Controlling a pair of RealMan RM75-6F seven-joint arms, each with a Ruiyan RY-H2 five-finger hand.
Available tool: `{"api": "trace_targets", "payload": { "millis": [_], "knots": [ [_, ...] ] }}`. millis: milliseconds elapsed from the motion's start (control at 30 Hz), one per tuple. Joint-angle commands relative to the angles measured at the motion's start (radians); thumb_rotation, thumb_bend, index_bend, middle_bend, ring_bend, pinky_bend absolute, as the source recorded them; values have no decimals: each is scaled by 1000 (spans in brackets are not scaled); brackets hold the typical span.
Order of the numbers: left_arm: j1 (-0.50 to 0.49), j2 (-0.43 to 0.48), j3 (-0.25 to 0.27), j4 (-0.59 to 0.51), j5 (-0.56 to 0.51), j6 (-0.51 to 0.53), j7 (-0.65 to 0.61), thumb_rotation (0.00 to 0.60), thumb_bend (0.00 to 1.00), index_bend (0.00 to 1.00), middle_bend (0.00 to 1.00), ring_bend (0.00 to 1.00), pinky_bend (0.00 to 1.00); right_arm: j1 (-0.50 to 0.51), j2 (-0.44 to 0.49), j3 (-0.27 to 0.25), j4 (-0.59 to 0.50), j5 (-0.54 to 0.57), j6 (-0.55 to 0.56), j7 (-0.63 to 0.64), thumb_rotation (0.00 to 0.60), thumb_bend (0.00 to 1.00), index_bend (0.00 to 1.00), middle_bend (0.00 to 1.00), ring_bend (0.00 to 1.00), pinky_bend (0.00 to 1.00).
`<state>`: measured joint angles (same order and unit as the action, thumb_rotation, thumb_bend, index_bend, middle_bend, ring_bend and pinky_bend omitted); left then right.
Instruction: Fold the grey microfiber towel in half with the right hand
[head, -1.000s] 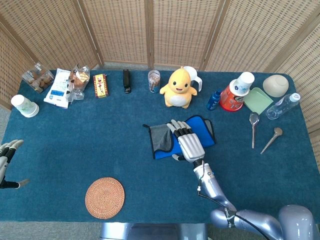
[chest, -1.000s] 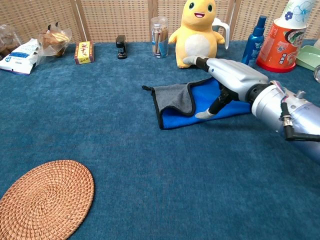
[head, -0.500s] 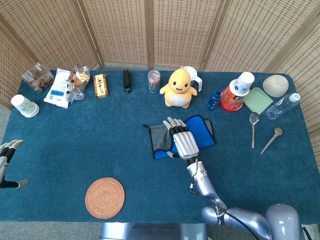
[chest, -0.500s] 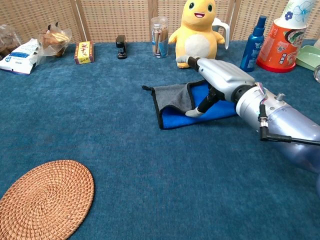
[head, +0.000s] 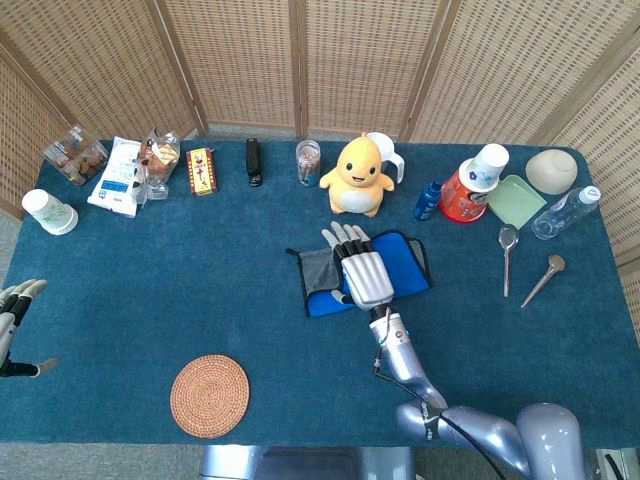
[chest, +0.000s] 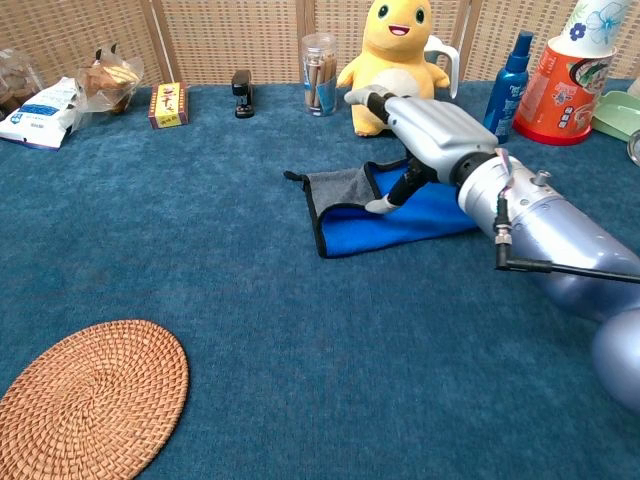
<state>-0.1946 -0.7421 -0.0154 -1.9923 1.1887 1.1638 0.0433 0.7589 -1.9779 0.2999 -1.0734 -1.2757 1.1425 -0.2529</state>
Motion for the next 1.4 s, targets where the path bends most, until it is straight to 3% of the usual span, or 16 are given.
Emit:
{"api": "trace_targets", "payload": {
  "millis": [33,567,900,1133,1400],
  "knots": [
    [0,0,0,1,-2,0,0,600,102,0,0,0,0,11,-15,9,5,2,-2,0,600,0,0,0,0,130],
    [1,6,0,4,5,-2,-17,600,102,0,0,0,0,10,-5,11,-24,8,4,-23,600,0,0,0,0,130],
    [-1,3,1,3,3,-6,-10,600,102,0,0,0,0,-3,4,-3,-4,16,-8,-18,600,0,0,0,0,130],
    [-4,3,1,3,1,-11,-7,600,103,0,0,0,0,-26,21,-45,-18,-7,-7,-11,600,0,0,0,0,130],
    [-3,1,2,0,2,-8,-4,600,103,0,0,0,0,-21,4,-41,-12,-7,-12,-9,600,0,0,0,0,130]
  ]
}}
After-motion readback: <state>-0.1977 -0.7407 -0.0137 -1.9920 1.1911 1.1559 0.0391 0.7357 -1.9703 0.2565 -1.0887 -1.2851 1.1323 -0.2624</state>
